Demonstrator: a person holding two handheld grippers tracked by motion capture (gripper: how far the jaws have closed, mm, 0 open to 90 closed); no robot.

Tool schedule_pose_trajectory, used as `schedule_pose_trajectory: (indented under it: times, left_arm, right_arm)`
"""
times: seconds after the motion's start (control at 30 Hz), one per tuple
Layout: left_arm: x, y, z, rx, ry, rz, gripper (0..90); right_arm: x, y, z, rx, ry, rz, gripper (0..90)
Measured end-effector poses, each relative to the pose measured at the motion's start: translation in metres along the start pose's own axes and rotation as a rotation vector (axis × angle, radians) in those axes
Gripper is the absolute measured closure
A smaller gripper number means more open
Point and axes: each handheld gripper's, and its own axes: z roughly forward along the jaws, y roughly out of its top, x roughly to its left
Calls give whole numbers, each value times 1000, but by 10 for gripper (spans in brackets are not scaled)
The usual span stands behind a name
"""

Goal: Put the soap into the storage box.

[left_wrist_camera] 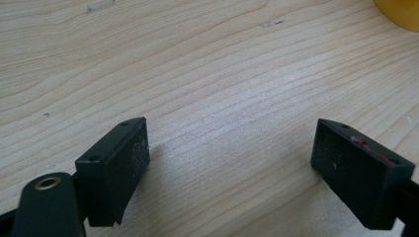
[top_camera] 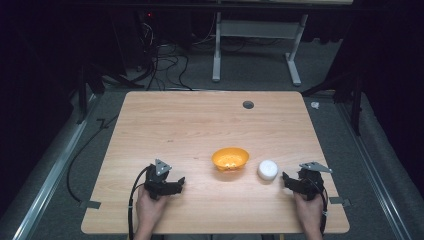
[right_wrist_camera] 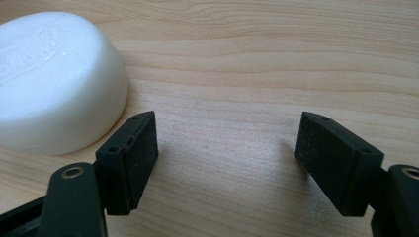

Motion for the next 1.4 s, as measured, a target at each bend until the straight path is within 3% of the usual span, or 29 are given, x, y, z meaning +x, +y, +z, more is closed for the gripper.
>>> schedule_pose_trajectory:
  times: [1.4]
  left_arm:
    - [0,0,0,-2,1,-5,159]
  right_arm:
    - [1,0,-1,2,16,-17,254]
